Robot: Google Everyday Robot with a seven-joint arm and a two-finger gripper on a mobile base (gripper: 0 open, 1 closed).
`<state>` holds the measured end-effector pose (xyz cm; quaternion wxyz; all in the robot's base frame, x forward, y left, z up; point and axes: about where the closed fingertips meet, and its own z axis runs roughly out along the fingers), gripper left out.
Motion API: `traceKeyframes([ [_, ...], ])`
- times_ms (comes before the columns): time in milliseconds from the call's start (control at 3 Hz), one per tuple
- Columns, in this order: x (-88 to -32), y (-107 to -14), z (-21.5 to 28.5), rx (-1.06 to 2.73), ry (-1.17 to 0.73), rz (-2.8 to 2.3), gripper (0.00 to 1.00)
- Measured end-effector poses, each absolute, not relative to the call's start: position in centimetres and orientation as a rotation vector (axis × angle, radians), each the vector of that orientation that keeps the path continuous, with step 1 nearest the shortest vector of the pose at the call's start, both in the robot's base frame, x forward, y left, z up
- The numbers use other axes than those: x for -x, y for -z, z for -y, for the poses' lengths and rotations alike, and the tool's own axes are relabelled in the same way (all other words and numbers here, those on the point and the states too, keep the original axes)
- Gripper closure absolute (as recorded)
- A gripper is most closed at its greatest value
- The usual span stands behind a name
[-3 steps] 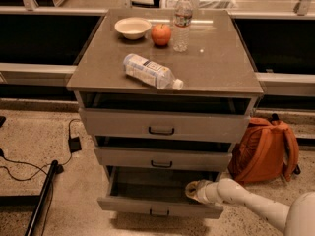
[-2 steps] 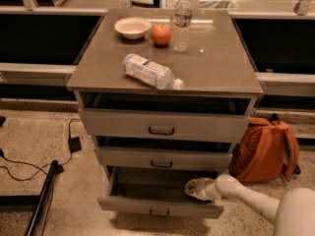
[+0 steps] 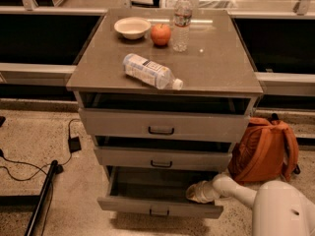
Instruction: Open bottom drawer
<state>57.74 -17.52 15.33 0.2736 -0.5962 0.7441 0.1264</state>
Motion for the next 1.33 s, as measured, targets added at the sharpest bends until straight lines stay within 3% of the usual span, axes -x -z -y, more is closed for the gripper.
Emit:
traceKeyframes([
  [333,-56.5,-14.3,17.5,1.635,-0.372,-2.012,1.0],
  [1333,-46.1,-15.9,15.1,1.779,-0.625,-1.891,1.0],
])
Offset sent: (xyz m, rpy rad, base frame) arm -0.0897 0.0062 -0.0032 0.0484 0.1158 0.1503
